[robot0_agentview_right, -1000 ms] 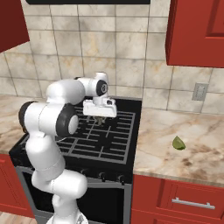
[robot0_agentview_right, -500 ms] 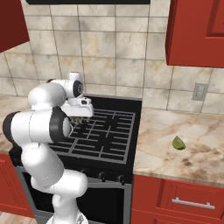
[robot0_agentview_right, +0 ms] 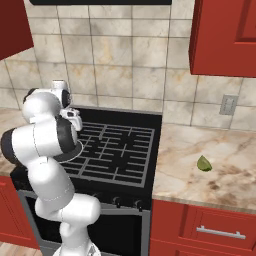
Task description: Put the mushroom and lemon wedge in the pan. Then turn on the front left burner and set the heat to medium.
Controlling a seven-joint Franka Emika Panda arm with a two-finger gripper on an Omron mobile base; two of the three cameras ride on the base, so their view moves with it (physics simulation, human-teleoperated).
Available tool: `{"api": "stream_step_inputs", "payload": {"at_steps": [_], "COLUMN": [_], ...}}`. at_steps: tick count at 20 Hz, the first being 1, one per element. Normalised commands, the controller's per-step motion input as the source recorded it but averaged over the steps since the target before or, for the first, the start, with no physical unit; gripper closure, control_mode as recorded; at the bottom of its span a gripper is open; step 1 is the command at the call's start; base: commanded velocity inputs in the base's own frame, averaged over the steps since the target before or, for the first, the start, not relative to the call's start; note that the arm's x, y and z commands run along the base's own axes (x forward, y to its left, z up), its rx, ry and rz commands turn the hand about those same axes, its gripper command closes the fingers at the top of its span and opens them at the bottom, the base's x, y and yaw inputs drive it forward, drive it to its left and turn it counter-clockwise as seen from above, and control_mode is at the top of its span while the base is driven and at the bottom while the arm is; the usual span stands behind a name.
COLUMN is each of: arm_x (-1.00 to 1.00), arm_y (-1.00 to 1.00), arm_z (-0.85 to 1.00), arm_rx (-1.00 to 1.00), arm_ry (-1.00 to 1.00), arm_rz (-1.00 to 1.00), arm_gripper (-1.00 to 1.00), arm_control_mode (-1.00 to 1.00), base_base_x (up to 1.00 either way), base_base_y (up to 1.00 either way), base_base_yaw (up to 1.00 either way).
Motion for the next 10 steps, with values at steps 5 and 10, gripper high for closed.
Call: {"api": "stream_step_inputs", "payload": {"at_steps": [5,10], "arm_x": [0.14,0.19], "arm_y": [0.65,0.55], "arm_z": [-0.13,-0.19], "arm_rx": [0.00,0.00], "arm_ry": [0.00,0.01], "arm_rz": [0.00,0.00], "arm_gripper": [1.00,1.00], "arm_control_mode": [-1.00,-1.00], "base_base_x": [0.00,0.00], "base_base_y": [0.00,0.00], "base_base_yaw": [0.00,0.00]}}
